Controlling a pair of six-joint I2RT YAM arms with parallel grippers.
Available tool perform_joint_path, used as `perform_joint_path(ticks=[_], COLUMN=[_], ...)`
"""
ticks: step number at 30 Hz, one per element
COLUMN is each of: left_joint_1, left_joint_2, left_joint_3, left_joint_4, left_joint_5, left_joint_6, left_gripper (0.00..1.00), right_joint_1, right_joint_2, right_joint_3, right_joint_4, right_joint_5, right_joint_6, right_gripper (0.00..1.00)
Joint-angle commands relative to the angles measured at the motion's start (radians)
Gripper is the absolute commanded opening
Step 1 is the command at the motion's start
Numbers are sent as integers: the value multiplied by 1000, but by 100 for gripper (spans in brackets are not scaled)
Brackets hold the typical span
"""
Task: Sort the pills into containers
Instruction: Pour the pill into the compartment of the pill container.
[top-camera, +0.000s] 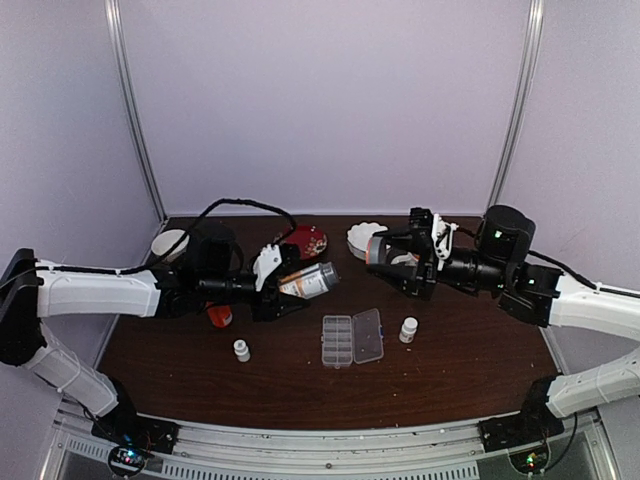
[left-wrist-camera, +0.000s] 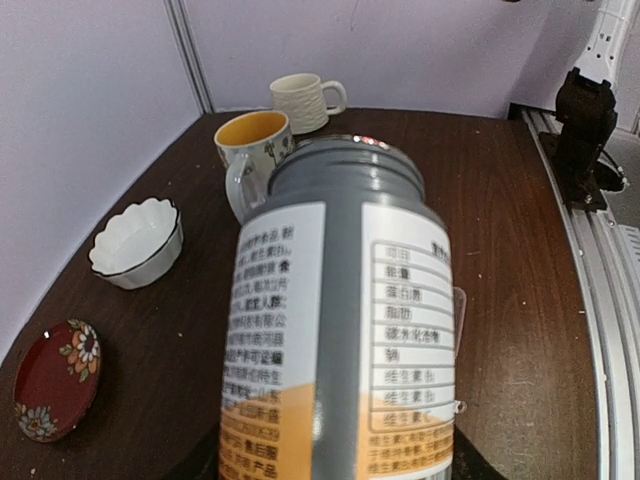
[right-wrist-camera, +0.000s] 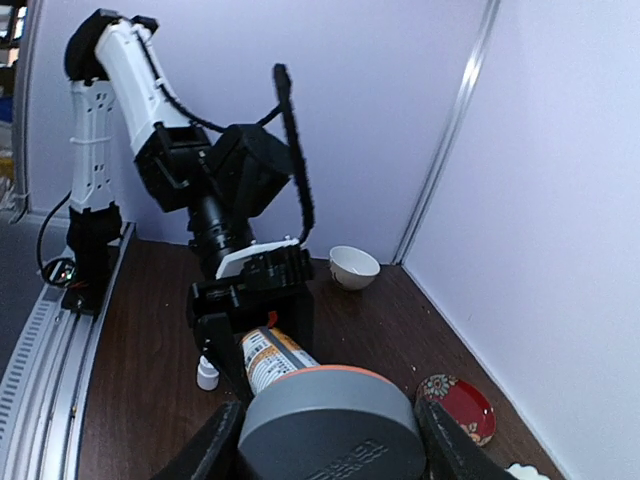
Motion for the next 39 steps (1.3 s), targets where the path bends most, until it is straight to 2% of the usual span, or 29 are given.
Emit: perform_joint_path(ticks=[1,4,5,7,10,15,22,39], left_joint_1=[-3,-2,-3,-3,-4,-5,-6,-17], left_joint_2=[38,71,85,114,162,209,265,351], left_joint_3=[-38,-47,-47,-40,-27,-40,-11,122], left_joint_4=[104,124,123,109,84,111,65,-105], left_joint_5=[-76,-75,-55,-30,-70,-149,-148,-186], left_joint_6=[-44,-38,-27,2,19,27,53,86], left_gripper=[0,0,0,0,0,0,0,0], right_joint_1=[-4,-5,-7,-14,-30,-38,-38,-38], right_joint_2=[4,47,64,94,150,311,539,578], right_joint_3=[27,84,109,137,131,213,293,264], right_joint_4=[38,-76,-129,-188,-174,-234,-229,-259], right_joint_5=[263,385,373,329,264,139,-52,17], right_joint_6=[402,533,549,550,599,702,850,887], right_gripper=[0,0,0,0,0,0,0,0])
